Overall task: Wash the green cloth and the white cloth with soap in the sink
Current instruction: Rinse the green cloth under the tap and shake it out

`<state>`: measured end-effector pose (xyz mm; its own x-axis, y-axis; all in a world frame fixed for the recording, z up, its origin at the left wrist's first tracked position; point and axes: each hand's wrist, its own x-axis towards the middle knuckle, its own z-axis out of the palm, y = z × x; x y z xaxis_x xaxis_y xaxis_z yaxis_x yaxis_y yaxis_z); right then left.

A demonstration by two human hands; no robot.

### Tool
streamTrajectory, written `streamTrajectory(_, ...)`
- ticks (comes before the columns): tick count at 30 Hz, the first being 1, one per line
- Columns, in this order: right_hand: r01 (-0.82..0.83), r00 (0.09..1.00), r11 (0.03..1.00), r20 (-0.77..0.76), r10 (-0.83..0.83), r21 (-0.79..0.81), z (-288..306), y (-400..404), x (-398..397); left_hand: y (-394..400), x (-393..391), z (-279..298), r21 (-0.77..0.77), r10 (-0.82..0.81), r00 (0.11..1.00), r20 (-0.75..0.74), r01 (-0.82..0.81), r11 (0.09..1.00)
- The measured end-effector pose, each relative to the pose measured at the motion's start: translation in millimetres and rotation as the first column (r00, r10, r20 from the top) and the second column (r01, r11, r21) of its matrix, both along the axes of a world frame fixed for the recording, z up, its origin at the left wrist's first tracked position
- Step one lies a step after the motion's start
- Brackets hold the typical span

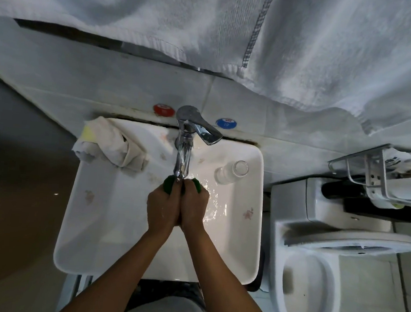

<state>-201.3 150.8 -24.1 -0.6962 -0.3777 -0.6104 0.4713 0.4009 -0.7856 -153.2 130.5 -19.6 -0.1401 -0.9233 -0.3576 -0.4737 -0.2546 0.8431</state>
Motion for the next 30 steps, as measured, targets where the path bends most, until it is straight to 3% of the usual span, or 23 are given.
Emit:
streamTrajectory(4,-0.034,0.998,0.999,-0.058,0.032,-0.029,2,1,-1,-10,1,-1,-0.041,-0.163,0.986,0.030,0.164,0.986)
streamTrajectory(8,-0.169,0.943,0.964,0.250,0.219,-0.207,1,4,-23,-40,9,7,0.102,-0.303,0.945,-0.125,0.316,0.943)
streamTrajectory(12,-0.290,0.873,0.905,0.302,0.384,-0.312,3,9,-29,-64,14,17,0.233,-0.424,0.893,-0.152,0.449,0.863)
streamTrajectory(14,-0.218,0.897,0.921,0.304,0.320,-0.324,3,7,-19,-68,10,13,0.217,-0.392,0.917,-0.076,0.399,0.891)
streamTrajectory(18,-0.046,0.985,0.979,0.156,0.078,-0.198,3,-4,-8,-55,4,1,0.142,-0.129,0.990,0.057,0.120,0.983)
streamTrajectory(22,0.078,0.993,0.979,0.099,-0.060,-0.187,3,-10,-5,-22,4,4,-0.004,-0.102,0.987,0.126,0.104,0.995)
streamTrajectory(26,0.008,0.985,0.959,0.168,0.041,-0.282,7,-9,-8,-11,1,8,-0.006,-0.078,0.986,0.148,0.080,0.997)
streamTrajectory(30,-0.022,0.979,0.975,0.191,0.065,-0.222,6,-10,-3,-15,1,6,-0.015,-0.069,0.986,0.154,0.072,0.997)
